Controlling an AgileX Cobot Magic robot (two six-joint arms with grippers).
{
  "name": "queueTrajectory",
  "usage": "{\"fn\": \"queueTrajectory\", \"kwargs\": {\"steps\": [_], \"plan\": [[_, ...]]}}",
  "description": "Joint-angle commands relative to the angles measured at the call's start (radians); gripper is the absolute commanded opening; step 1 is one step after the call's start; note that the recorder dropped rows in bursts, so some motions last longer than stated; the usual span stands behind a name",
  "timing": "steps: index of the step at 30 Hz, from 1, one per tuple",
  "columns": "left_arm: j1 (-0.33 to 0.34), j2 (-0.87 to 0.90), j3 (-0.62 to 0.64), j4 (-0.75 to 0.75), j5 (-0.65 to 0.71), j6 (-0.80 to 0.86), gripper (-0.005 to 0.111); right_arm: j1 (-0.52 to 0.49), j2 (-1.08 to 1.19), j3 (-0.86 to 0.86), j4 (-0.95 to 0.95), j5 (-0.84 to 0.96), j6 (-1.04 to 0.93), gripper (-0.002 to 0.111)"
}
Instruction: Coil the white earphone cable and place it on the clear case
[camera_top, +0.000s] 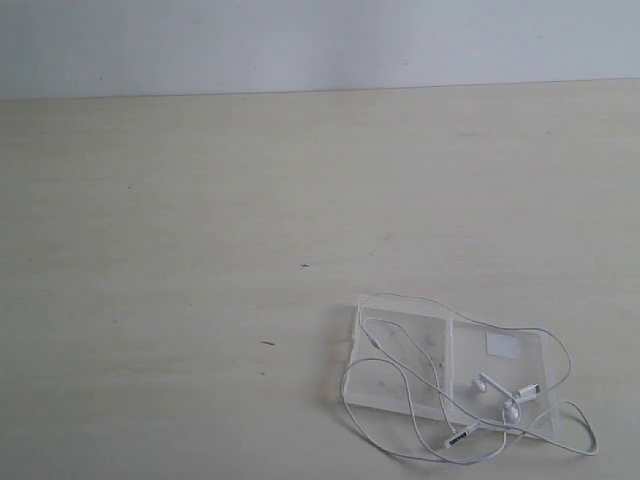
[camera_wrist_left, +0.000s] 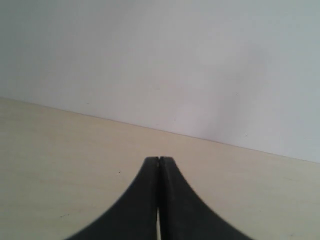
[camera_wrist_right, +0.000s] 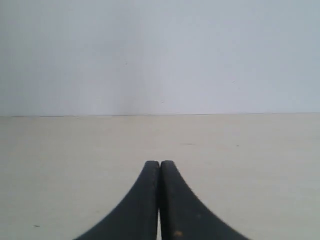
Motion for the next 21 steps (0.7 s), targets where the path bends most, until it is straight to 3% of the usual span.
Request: {"fn": "queueTrajectory", "kwargs": {"steps": [1, 7, 10, 17, 19, 21], "plan": [[0.003, 0.005, 0.000, -0.004, -0.001, 0.004, 0.000, -0.105, -0.104, 0.166, -0.080, -0.133, -0.005, 0.000], [0.003, 0.005, 0.000, -0.004, 0.001, 0.004, 0.000, -0.172, -0.233, 0.317, -0.080, -0.178, 0.158, 0.000], [0.003, 0.005, 0.000, -0.004, 0.001, 0.004, 0.000, -0.173, -0.258, 0.317, -0.061, -0.081, 0.192, 0.000], [0.003, 0.005, 0.000, -0.004, 0.001, 0.004, 0.000, -0.173, -0.258, 0.317, -0.087, -0.097, 0.188, 0.000], [0.003, 0.005, 0.000, -0.004, 0.001, 0.004, 0.000, -0.173, -0.258, 0.317, -0.035, -0.095, 0.167, 0.000], [0.003, 0.005, 0.000, -0.004, 0.001, 0.004, 0.000, -0.173, -0.258, 0.317, 0.096, -0.093, 0.026, 0.000]]}}
